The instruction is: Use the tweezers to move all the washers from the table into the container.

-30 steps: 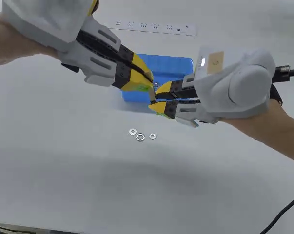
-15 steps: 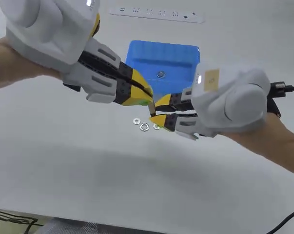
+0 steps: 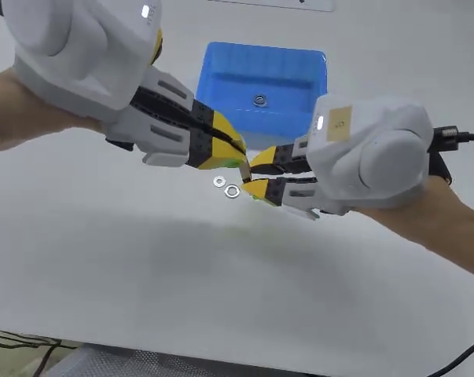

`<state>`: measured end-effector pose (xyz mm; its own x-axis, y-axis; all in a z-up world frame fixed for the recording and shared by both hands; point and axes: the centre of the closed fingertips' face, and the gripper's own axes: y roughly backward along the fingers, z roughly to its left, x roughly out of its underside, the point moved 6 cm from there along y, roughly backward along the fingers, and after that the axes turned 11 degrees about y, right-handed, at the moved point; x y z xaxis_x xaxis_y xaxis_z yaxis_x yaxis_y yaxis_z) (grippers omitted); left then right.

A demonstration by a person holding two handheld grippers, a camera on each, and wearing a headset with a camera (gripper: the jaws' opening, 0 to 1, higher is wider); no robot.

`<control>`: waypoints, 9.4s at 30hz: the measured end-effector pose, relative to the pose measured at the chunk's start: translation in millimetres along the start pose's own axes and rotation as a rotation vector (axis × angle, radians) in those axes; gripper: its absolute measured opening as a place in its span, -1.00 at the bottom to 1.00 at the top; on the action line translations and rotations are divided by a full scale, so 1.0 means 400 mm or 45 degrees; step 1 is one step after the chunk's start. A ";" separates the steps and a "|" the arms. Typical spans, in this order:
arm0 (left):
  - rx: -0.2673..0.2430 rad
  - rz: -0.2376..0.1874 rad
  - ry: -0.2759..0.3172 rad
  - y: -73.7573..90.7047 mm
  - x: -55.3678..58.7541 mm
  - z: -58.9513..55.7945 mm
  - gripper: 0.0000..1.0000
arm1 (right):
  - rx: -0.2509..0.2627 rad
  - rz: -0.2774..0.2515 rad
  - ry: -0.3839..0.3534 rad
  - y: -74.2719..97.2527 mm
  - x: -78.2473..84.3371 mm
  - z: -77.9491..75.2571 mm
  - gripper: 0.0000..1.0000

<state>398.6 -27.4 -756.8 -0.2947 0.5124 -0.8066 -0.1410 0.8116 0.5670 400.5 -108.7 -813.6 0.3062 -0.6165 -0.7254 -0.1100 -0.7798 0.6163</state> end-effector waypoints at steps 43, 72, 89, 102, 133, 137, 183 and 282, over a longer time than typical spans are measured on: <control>0.048 0.002 0.038 -0.034 0.002 -0.001 -0.86 | 0.001 -0.043 -0.074 -0.001 0.009 0.004 -0.78; 0.051 0.020 0.024 -0.011 -0.013 -0.013 -0.86 | 0.003 -0.043 -0.033 0.017 -0.021 0.007 -0.80; 0.015 0.026 -0.079 0.057 -0.117 -0.031 -0.86 | 0.068 -0.075 0.067 0.073 -0.098 -0.048 -0.80; -0.007 0.029 -0.159 0.088 -0.171 0.025 -0.86 | 0.132 -0.104 0.124 0.098 -0.133 -0.128 -0.80; -0.054 0.077 -0.146 -0.010 -0.130 0.284 -0.86 | 0.154 -0.049 0.021 -0.044 0.036 -0.328 -0.80; -0.051 0.086 -0.133 -0.025 -0.120 0.304 -0.86 | 0.151 -0.051 -0.004 -0.056 0.054 -0.334 -0.80; -0.050 0.056 -0.195 0.078 -0.182 0.125 -0.86 | 0.176 -0.098 0.049 0.048 -0.092 -0.223 -0.78; -0.021 0.035 -0.064 0.076 -0.056 -0.028 -0.86 | 0.041 -0.084 0.011 0.031 -0.121 -0.024 -0.80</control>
<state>390.6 -17.2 -719.4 -0.2506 0.5482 -0.7979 -0.1489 0.7926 0.5913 393.2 -87.4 -767.9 0.3220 -0.5628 -0.7613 -0.1198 -0.8219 0.5569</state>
